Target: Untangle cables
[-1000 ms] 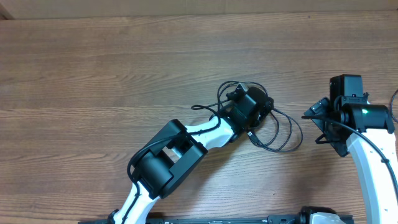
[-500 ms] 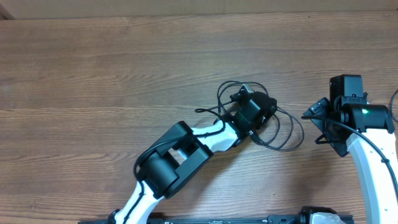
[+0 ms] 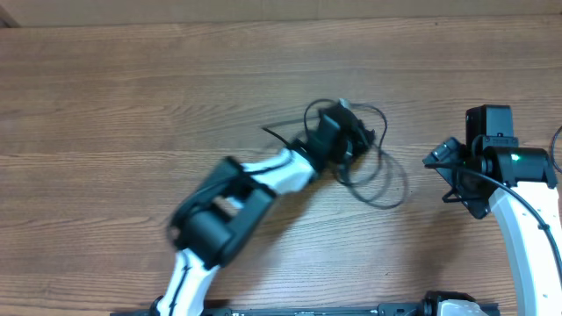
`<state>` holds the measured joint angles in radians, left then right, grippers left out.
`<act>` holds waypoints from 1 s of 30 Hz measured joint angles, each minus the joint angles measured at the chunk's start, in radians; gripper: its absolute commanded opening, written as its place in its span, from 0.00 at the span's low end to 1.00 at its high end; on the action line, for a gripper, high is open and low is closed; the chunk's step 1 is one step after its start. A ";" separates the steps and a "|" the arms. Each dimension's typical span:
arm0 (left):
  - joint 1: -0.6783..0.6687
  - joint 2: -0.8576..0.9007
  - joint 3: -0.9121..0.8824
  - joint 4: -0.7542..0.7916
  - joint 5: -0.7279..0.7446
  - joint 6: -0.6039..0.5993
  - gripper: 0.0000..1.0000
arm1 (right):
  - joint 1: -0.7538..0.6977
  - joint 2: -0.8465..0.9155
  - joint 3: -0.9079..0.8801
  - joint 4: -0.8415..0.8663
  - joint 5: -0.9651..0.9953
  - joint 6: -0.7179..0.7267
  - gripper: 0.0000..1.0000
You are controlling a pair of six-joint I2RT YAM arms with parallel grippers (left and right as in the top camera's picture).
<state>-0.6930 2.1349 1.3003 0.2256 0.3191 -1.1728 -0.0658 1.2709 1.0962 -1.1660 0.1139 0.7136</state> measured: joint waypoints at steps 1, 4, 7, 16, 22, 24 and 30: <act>0.024 -0.047 -0.001 -0.073 0.014 0.045 0.04 | 0.000 0.000 -0.001 0.025 -0.033 -0.027 1.00; 0.087 -0.197 -0.002 -0.254 0.031 0.180 0.04 | 0.000 0.000 -0.002 0.079 -0.134 -0.099 1.00; 0.118 -0.381 0.001 -0.384 0.040 0.332 0.04 | 0.000 0.000 -0.003 0.153 -0.338 -0.219 1.00; 0.119 -0.736 0.002 -0.529 0.103 0.615 0.04 | 0.127 0.000 -0.004 0.362 -0.646 -0.354 1.00; 0.119 -0.845 0.002 -0.529 0.161 0.731 0.04 | 0.269 0.002 -0.005 0.555 -0.694 -0.358 1.00; 0.119 -0.871 0.002 -0.515 0.189 0.787 0.04 | 0.325 0.012 -0.005 0.615 -0.723 -0.360 1.00; 0.152 -0.895 0.002 -0.439 0.281 0.895 0.04 | 0.470 0.091 -0.005 0.642 -0.807 -0.420 1.00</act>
<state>-0.5407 1.2396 1.3022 -0.2138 0.6003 -0.2783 0.4046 1.3617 1.0916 -0.5243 -0.6933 0.2939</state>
